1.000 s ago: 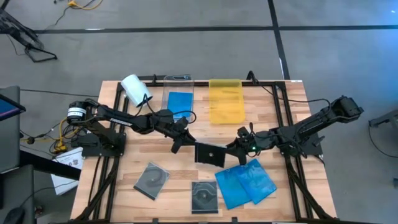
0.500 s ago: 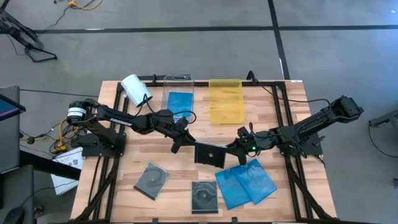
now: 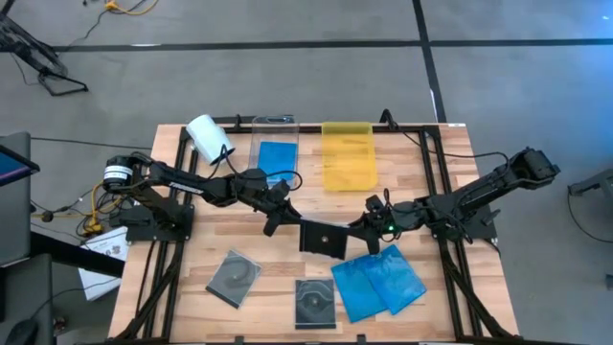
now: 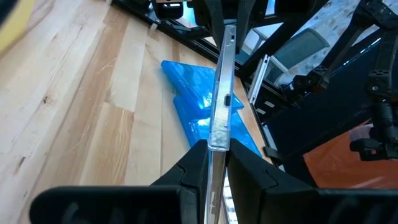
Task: Pick & place jewel cases by type
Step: Put the top right black CD case into the yellow bin
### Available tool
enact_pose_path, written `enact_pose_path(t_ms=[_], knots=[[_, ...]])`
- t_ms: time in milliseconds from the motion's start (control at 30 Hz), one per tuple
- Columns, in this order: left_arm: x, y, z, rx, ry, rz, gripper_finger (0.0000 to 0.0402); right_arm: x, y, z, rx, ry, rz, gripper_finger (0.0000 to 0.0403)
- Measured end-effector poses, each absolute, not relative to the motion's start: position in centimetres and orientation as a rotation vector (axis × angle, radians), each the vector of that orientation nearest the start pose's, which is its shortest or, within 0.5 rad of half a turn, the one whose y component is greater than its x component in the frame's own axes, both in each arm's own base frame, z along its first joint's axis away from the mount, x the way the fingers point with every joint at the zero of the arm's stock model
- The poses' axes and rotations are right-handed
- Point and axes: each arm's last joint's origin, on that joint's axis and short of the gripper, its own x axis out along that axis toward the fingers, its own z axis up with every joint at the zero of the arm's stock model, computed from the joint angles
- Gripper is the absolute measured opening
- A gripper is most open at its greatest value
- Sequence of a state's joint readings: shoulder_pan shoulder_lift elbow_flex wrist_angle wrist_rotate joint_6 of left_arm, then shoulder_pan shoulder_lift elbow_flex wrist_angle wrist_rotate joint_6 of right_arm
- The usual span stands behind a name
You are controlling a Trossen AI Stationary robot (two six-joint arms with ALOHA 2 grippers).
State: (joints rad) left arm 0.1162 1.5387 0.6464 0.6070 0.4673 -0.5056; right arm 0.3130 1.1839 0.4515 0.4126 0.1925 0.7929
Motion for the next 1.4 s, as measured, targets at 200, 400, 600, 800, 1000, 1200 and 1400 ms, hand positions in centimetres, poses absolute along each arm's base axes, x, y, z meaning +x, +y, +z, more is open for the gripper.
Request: enact_pose_path(t_ms=[200,400,600,800,1000,1200,1400], knots=[[30.2,2.2,19.2,-0.583,0.323,-0.302,0.0056,22.5,6.7,19.9,0.71,0.336,-0.004,0.004],[30.2,2.2,19.3,-0.595,0.317,-0.295,0.0077,22.5,6.7,20.0,0.71,0.334,-0.003,0.0036],[30.2,2.2,19.2,-0.598,0.319,-0.297,0.0084,22.5,6.7,19.9,0.709,0.336,-0.004,0.0038],[30.2,2.1,19.3,-0.601,0.322,-0.334,0.0084,22.5,6.7,19.9,0.707,0.339,-0.003,0.0037],[30.2,2.1,19.4,-0.61,0.318,-0.34,0.0084,22.4,6.7,19.8,0.705,0.348,-0.006,0.0039],[30.3,2.2,19.8,-0.625,0.281,-0.347,0.0084,22.4,6.7,19.8,0.703,0.352,-0.007,0.0037],[30.4,2.6,20.8,-0.649,0.198,-0.381,0.0085,22.4,6.7,19.7,0.702,0.357,-0.011,0.0039]])
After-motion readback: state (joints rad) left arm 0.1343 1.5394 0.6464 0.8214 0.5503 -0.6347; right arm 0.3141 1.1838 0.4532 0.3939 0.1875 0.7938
